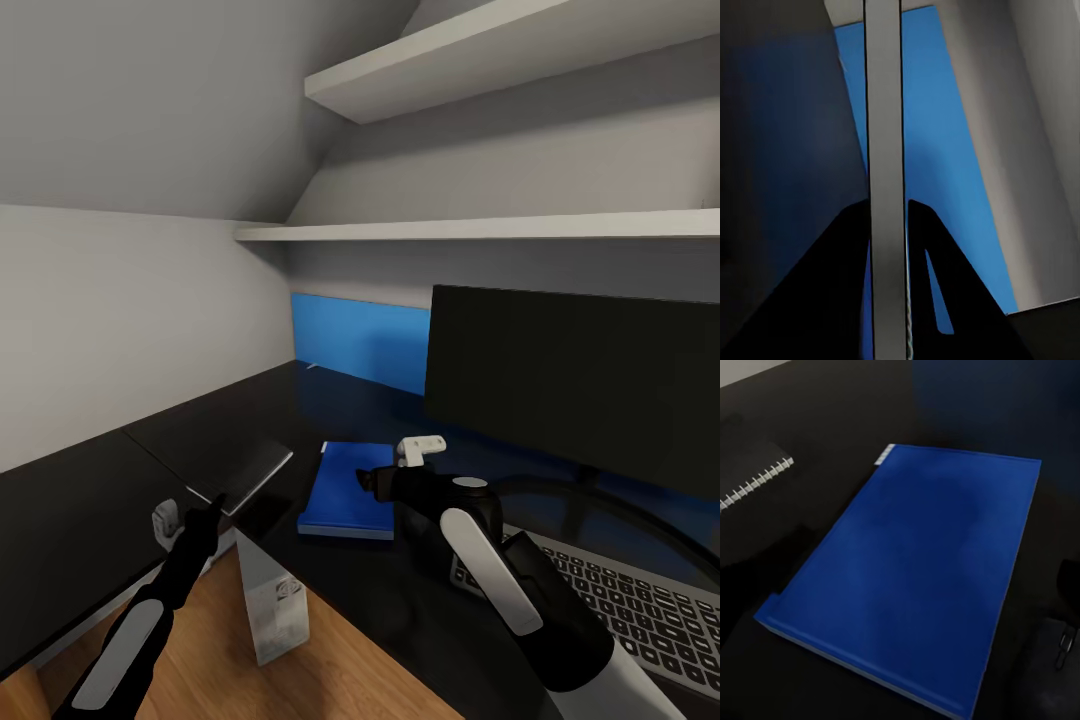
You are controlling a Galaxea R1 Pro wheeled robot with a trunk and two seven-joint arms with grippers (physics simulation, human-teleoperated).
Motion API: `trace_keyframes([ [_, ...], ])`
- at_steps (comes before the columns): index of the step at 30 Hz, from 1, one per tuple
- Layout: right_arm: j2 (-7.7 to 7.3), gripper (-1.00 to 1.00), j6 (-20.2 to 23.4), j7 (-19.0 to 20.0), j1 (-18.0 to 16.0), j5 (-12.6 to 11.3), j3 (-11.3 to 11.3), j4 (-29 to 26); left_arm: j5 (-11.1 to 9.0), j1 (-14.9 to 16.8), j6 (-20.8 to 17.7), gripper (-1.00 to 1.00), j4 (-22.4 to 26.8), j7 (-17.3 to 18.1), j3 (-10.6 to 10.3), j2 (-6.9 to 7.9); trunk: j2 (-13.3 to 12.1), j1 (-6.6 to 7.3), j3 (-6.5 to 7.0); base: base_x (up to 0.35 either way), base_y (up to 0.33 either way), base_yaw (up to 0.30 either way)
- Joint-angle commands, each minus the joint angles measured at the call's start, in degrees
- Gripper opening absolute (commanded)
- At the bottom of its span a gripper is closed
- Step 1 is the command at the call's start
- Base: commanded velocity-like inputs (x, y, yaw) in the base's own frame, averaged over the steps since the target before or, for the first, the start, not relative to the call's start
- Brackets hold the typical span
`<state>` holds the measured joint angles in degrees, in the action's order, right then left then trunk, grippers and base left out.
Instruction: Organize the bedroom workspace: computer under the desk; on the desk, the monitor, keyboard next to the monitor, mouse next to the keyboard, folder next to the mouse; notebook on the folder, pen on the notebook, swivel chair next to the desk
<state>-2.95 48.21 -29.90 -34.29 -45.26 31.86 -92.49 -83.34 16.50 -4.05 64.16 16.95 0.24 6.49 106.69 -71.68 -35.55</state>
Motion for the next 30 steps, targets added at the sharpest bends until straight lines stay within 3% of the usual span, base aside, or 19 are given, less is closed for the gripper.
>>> trace_keyframes([
  [1,-0.04,1.0,0.0,-0.6,-0.1,-0.5,0.1,-0.1,-0.6,0.0,-0.4,-1.0,0.0,0.2,0.0,0.01,0.0,0.01,-0.06,0.0,0.0,-0.07],
  [18,-0.04,1.0,0.0,-0.6,-0.1,-0.5,0.1,-0.1,-0.6,-0.1,-0.2,-1.0,2.9,-0.3,0.1,-0.06,0.0,0.01,-0.06,0.0,0.0,-0.209],
  [20,-0.04,1.0,0.0,-0.6,-0.1,-0.5,0.1,-0.1,-0.6,-0.2,-0.1,-1.0,3.5,-1.7,0.1,-0.13,0.0,0.01,-0.06,0.0,0.0,-0.068],
  [30,0.03,1.0,0.0,-0.6,-0.1,-0.5,0.2,-0.1,2.0,-0.2,0.5,-1.0,10.2,-15.3,-1.1,-1.77,0.0,0.01,-0.06,0.0,0.0,-0.017],
])
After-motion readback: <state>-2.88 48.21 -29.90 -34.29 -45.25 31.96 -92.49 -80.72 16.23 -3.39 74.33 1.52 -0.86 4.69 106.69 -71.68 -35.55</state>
